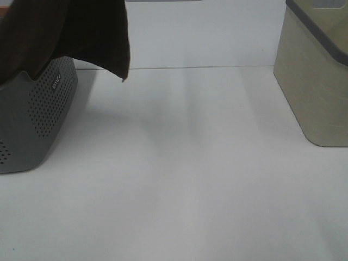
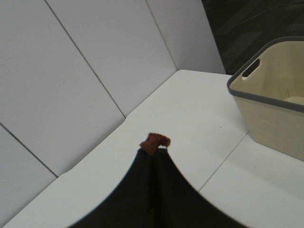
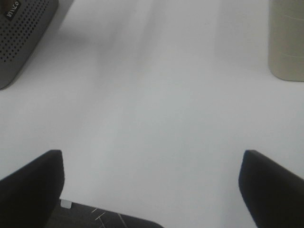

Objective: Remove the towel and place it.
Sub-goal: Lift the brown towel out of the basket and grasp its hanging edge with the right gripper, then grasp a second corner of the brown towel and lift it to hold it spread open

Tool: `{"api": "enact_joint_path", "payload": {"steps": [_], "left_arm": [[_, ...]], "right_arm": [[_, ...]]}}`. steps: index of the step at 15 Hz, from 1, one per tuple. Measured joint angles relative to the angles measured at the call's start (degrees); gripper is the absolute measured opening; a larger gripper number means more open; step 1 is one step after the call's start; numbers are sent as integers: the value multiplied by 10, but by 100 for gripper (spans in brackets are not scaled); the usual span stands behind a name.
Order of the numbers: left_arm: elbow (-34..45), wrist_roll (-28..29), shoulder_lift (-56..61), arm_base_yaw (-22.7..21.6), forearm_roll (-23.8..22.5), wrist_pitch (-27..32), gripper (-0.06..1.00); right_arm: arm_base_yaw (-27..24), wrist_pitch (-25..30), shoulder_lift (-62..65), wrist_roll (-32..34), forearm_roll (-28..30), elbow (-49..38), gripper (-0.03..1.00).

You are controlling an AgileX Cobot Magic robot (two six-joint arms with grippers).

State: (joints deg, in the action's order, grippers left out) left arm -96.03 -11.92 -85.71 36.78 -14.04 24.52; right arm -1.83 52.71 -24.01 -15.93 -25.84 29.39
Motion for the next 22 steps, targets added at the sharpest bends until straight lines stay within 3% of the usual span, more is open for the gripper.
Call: {"api": "enact_joint_path", "payload": {"steps": [2, 3, 5, 6, 8, 10, 14, 18, 19, 22], "left_arm": [[0, 0, -15, 24, 2, -5, 0], [0, 0, -23, 31, 4, -7, 0], [0, 1, -37, 38, 14, -25, 0], [0, 1, -40, 39, 19, -33, 0], [0, 1, -42, 39, 42, -57, 0], [0, 1, -42, 39, 56, -83, 0], [0, 2, -49, 39, 74, -118, 0], [0, 2, -67, 39, 89, -142, 0], [0, 2, -68, 39, 89, -150, 0], [0, 2, -69, 39, 90, -155, 0]], "right_arm": [[0, -45, -106, -105, -69, 0, 91], [0, -57, -160, -191, -131, 0, 88], [0, -53, -244, -398, -293, 0, 78], [0, -49, -264, -453, -337, 0, 75], [0, -33, -332, -637, -478, 0, 68], [0, -25, -384, -756, -580, 0, 66], [13, -77, -439, -874, -684, 1, 64], [156, -245, -492, -944, -731, 38, 63], [202, -267, -532, -959, -732, 72, 63], [218, -265, -586, -958, -733, 119, 63]]}}
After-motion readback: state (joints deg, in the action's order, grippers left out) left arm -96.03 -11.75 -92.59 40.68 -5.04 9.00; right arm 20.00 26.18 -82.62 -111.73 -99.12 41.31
